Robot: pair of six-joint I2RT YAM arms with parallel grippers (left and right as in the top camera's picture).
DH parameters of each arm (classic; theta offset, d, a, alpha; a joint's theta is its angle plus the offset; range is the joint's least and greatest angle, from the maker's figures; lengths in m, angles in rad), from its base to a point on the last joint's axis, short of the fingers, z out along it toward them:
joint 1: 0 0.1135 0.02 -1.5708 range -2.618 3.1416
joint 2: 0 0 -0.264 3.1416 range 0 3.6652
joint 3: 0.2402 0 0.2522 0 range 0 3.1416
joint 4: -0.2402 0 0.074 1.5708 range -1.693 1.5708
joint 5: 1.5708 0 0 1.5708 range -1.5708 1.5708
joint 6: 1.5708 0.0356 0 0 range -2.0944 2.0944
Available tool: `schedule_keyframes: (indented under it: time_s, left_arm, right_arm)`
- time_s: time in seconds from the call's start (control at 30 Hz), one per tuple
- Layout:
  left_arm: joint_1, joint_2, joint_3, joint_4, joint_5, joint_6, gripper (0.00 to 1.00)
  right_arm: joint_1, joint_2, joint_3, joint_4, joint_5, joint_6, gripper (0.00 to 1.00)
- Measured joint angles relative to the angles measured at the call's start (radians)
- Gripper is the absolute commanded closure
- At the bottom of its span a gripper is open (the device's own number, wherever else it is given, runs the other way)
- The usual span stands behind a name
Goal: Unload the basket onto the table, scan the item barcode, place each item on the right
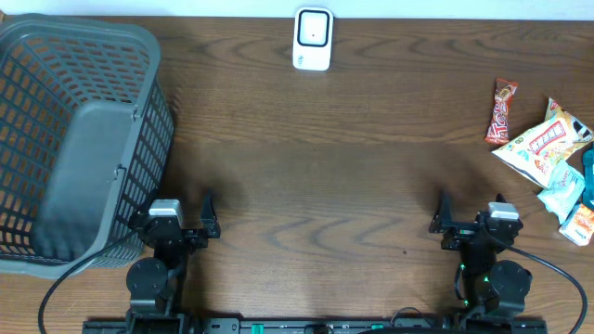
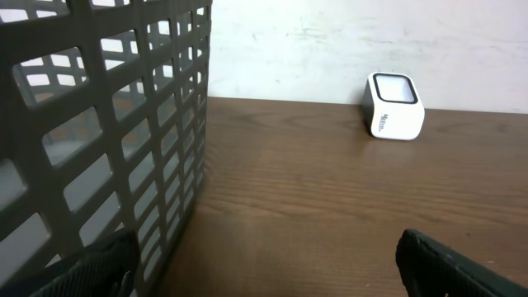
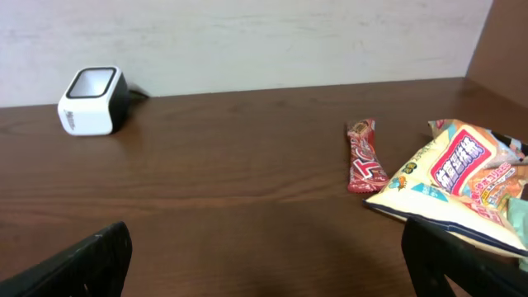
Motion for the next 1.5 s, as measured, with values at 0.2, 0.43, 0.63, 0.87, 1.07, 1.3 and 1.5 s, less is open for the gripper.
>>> schedule_keyframes:
  time_s: [0.2, 0.43, 0.63, 0.87, 1.07, 1.3, 1.5]
  left_arm:
    - [0.000, 0.000, 0.000, 0.000, 0.000, 0.000, 0.01]
    - [0.000, 0.000, 0.000, 0.000, 0.000, 0.000, 0.01]
    - [0.000, 0.000, 0.000, 0.000, 0.000, 0.000, 0.01]
    - [0.000, 0.000, 0.000, 0.000, 0.000, 0.000, 0.01]
    - [0.000, 0.000, 0.000, 0.000, 0.000, 0.000, 0.01]
    - [0.000, 0.000, 0.000, 0.000, 0.000, 0.000, 0.01]
    - [0.000, 0.000, 0.000, 0.000, 0.000, 0.000, 0.01]
  right_arm:
    - [0.000, 0.000, 0.000, 0.000, -0.004, -0.011, 0.01]
    - [0.000, 0.000, 0.000, 0.000, -0.004, -0.019, 0.01]
    - [0.000, 0.000, 0.000, 0.000, -0.004, -0.022, 0.01]
    - [0.000, 0.000, 0.000, 0.000, -0.004, -0.023, 0.01]
    - [0.000, 0.000, 0.000, 0.000, -0.004, -0.023, 0.01]
    - [0.000, 0.000, 0.000, 0.000, -0.004, -0.023, 0.01]
    - [0.000, 0.000, 0.000, 0.000, -0.004, -0.023, 0.01]
